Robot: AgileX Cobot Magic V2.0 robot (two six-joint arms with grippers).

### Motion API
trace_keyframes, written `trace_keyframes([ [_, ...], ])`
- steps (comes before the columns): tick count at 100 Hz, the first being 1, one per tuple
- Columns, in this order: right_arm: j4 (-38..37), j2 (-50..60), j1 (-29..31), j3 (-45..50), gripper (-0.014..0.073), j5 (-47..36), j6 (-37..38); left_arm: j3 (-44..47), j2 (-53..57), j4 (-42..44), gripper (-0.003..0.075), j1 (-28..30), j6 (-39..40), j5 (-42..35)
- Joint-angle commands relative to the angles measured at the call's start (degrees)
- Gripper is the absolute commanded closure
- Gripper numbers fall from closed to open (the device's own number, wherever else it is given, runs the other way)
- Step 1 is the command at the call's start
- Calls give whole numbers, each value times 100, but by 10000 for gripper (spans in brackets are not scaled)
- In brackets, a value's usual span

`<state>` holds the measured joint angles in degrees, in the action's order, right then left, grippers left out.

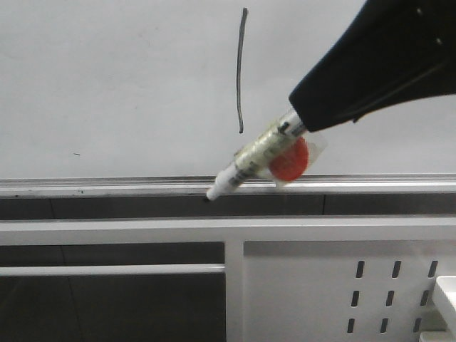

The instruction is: Write number 1 on whiteboard

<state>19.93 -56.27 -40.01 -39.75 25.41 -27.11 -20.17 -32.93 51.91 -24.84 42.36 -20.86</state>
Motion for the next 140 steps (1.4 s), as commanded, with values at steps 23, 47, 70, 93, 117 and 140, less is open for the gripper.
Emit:
trace_keyframes([
  [23,-454,-393,-12,-1260,663,807,-27,-187,-1781,1155,447,-970,60,-980],
  [47,-469,-622,-159,-1877,663,1352,-27,-359,-2904,1323,405,-1035,-50,-1389],
  [70,-469,-711,-452,-1999,663,1367,-27,-743,-3296,1312,405,-1035,-149,-1496],
  [93,-458,-773,-519,-2036,663,1221,-27,-866,-3522,1324,405,-1035,-153,-1615],
  [117,-433,-773,-519,-2036,663,1183,-27,-866,-3632,1324,405,-1035,-153,-1727],
  [140,-406,-773,-519,-2036,663,1183,-27,-866,-3685,1324,405,-1035,-162,-1751],
])
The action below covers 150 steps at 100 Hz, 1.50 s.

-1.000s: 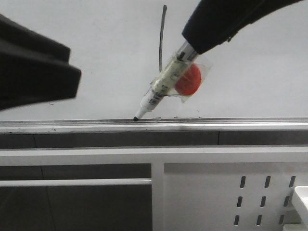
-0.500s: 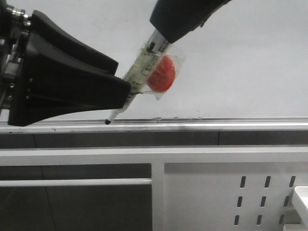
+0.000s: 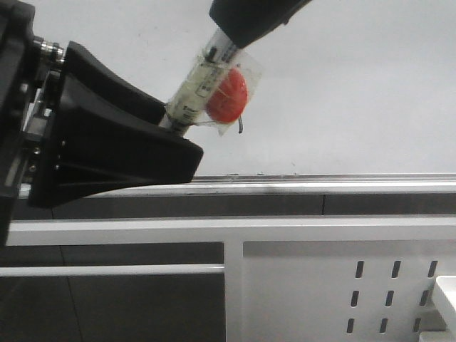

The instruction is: Write number 1 on whiteboard

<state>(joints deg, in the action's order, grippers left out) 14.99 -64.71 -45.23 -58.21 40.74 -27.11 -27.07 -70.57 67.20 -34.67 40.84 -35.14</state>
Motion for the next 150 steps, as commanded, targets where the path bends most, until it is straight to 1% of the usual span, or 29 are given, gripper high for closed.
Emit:
trace_keyframes([
  [1,89,70,4,-190,663,-351,-27,-176,79,-205,405,-52,-10,-324],
  [64,121,-84,4,-190,663,-312,-27,-176,79,-205,410,-52,-10,-156],
  [72,121,-84,4,-190,663,-312,-27,-176,79,-205,476,-52,-10,-156],
  [73,121,-84,4,-190,663,-312,-27,-176,79,-205,506,-52,-10,-156],
  [75,121,-84,4,-190,663,-312,-27,-176,79,-205,517,-52,-10,-156],
  [82,121,-84,4,-190,663,-312,-27,-176,79,-205,645,-52,-10,-156],
  [84,121,-84,4,-190,663,-312,-27,-176,79,-198,713,-52,-10,-156],
  [85,121,-84,4,-190,663,-312,-27,-176,79,-198,713,-52,-10,-156],
  [87,121,-84,4,-190,663,-312,-27,-176,79,-182,741,-52,-10,-156],
  [111,121,-84,4,-190,663,-326,-27,-176,79,-158,740,-52,-10,-156],
  [117,129,-84,4,-190,651,-336,-27,-176,79,-158,740,-52,-10,-156],
  [119,129,-84,4,-190,632,-336,-27,-176,79,-158,740,-52,-10,-156],
  [121,129,-84,4,-190,592,-325,-27,-176,79,-158,740,-52,-10,-156],
  [122,129,-84,4,-190,592,-324,-27,-176,79,-158,740,-52,-10,-156],
  [124,129,-84,4,-190,552,-324,-27,-176,79,-158,740,-52,-10,-156],
  [127,129,-84,4,-190,467,-324,-27,-176,79,-158,740,-52,-10,-156],
  [129,129,-84,4,-190,430,-324,-27,-176,79,-158,740,-52,-10,-156],
  [131,129,-84,4,-190,352,-324,-27,-176,79,-158,740,-52,-10,-156],
  [133,139,-84,4,-190,314,-324,-27,-176,79,-158,740,-52,-10,-142],
  [135,134,-70,4,-190,242,-324,-27,-165,79,-158,740,-52,1,-144],
  [136,134,-70,4,-190,242,-324,-27,-165,79,-171,740,-52,1,-144],
  [139,134,-25,4,-203,170,-338,-27,-150,79,-231,740,-52,1,-121],
  [141,134,-14,4,-203,142,-349,-27,-137,79,-292,740,-52,1,-119],
  [144,134,41,4,-203,127,-366,-27,-93,79,-443,740,-52,1,-103],
  [150,134,175,14,-203,140,-401,-27,7,79,-717,740,-52,1,-42],
])
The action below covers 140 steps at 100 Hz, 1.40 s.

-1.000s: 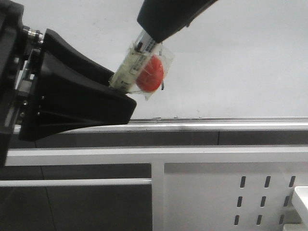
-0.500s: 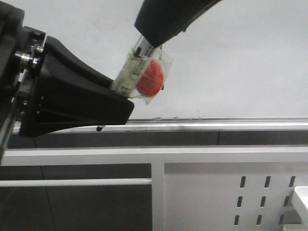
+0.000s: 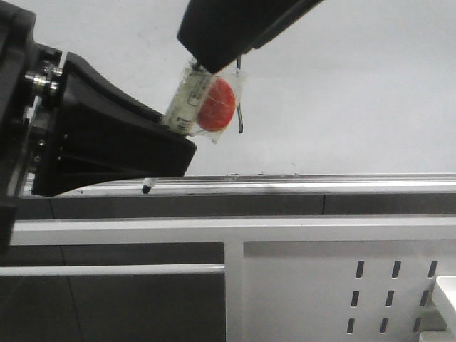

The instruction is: Write number 1 on whiteboard

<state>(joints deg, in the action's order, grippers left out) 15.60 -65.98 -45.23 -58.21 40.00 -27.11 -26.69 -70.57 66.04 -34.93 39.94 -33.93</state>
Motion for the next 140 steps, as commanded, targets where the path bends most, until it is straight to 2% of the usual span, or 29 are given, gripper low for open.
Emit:
trace_keyframes([
  [1,73,341,14,-203,147,-337,-27,-15,79,-630,740,-26,91,-151],
  [9,7,585,14,-203,211,-362,-27,182,79,-1000,740,-26,60,-109],
  [14,-55,742,14,-203,286,-345,-27,303,79,-1373,740,-26,-118,-148],
  [20,-89,913,14,-203,421,-269,-27,449,79,-1935,740,-26,-399,-259],
  [30,-212,1117,14,-182,675,-68,-9,751,79,-3339,740,-26,-1273,-766],
  [45,-287,1256,96,-182,663,116,238,1119,79,-5084,740,-26,-2267,-1582],
  [58,-287,1256,143,-182,663,116,238,1165,48,-5591,740,-26,-2600,-1727],
  [76,-287,1245,143,-182,663,64,238,1165,-445,-6543,740,-26,-2599,-2240],
  [93,-287,1245,143,-182,663,64,238,1165,-981,-6690,741,-26,-2453,-3292],
  [119,-287,1245,143,-182,663,1,238,1165,-1292,-6750,740,-26,-2244,-3502],
  [140,-295,1245,143,-182,663,-73,238,1165,-1307,-6740,740,-26,-2255,-3256],
])
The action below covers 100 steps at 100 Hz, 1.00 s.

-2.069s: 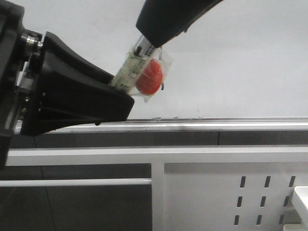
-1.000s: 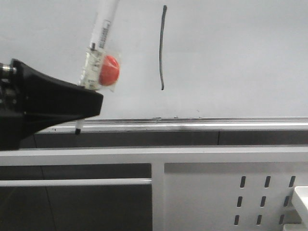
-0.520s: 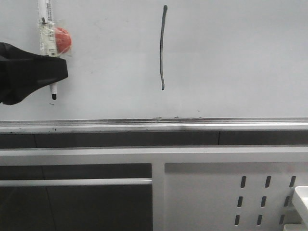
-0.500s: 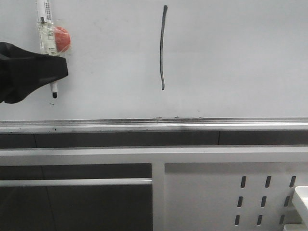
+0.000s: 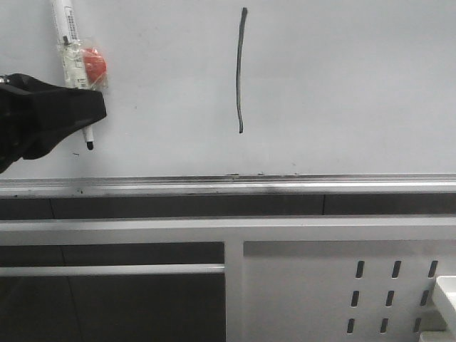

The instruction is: Write number 1 on whiteboard

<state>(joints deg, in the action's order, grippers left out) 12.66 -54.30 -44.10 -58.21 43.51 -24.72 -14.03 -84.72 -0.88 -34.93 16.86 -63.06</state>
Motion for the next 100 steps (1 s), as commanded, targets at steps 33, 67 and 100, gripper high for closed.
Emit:
trace_keyframes([
  [33,0,76,30,-182,663,-458,0,-100,108,-46,740,-26,-331,87],
  [67,0,76,30,-182,663,-458,0,-100,108,-261,740,-26,-463,100],
  [100,0,76,30,-182,663,-458,0,-312,92,-360,740,-26,-479,71],
])
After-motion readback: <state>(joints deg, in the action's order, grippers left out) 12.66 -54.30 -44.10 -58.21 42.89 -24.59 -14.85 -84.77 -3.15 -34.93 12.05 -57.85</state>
